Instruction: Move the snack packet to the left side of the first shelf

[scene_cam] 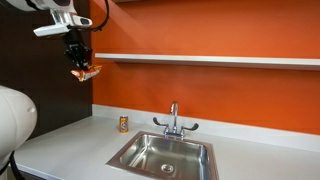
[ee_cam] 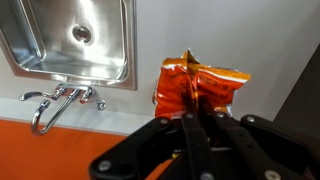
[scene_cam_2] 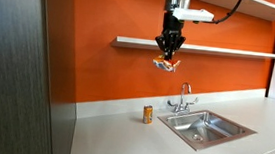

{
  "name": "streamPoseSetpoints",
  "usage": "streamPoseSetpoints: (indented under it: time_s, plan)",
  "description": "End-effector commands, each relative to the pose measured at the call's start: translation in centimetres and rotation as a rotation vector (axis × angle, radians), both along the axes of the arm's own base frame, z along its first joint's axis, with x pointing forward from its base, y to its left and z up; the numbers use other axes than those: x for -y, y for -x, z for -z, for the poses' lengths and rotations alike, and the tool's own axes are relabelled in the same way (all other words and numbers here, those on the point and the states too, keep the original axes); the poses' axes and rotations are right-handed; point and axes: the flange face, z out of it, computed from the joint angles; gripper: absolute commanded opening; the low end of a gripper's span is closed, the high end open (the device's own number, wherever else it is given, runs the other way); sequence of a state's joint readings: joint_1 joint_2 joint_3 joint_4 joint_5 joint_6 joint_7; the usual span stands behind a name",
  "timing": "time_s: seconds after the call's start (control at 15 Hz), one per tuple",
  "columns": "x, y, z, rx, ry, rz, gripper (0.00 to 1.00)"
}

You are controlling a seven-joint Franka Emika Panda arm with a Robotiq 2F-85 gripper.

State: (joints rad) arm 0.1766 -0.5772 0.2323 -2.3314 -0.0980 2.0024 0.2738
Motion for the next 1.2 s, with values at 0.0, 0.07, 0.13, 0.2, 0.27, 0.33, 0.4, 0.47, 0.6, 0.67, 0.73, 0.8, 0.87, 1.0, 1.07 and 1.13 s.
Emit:
streamPoseSetpoints:
  time_s: [0.0, 0.07, 0.13, 0.2, 0.27, 0.33, 0.4, 0.47, 0.6, 0.67, 0.73, 0.8, 0.87, 1.0, 1.07, 1.13]
  plan:
    - [0.0, -1.0, -3.4, 0.037, 0.031, 0.032, 0.02]
    - [0.1, -1.4, -4.2, 0.052, 0.032, 0.035, 0.02]
    - [0.3, -1.9, -5.1, 0.066, 0.033, 0.039, 0.02]
    - [0.4, -2.3, -5.8, 0.08, 0.036, 0.043, 0.02]
    - [0.5, -2.8, -6.5, 0.091, 0.041, 0.046, 0.02]
    - [0.6, -3.3, -7.1, 0.102, 0.045, 0.051, 0.02]
    - [0.7, -3.7, -7.8, 0.111, 0.049, 0.055, 0.02]
    - [0.8, -4.2, -8.3, 0.119, 0.052, 0.057, 0.02]
    - [0.7, -5.1, -9.4, 0.134, 0.061, 0.059, 0.02]
    - [0.7, -5.5, -9.9, 0.141, 0.063, 0.058, 0.02]
    - [0.6, -5.9, -10.5, 0.146, 0.066, 0.059, 0.02]
    - [0.6, -6.3, -11.0, 0.15, 0.065, 0.06, 0.02]
    - [0.5, -6.6, -11.5, 0.153, 0.067, 0.061, 0.02]
    - [0.4, -7.4, -12.5, 0.159, 0.075, 0.063, 0.02]
    - [0.3, -7.7, -13.0, 0.164, 0.079, 0.063, 0.02]
    - [0.3, -8.1, -13.4, 0.166, 0.083, 0.064, 0.02]
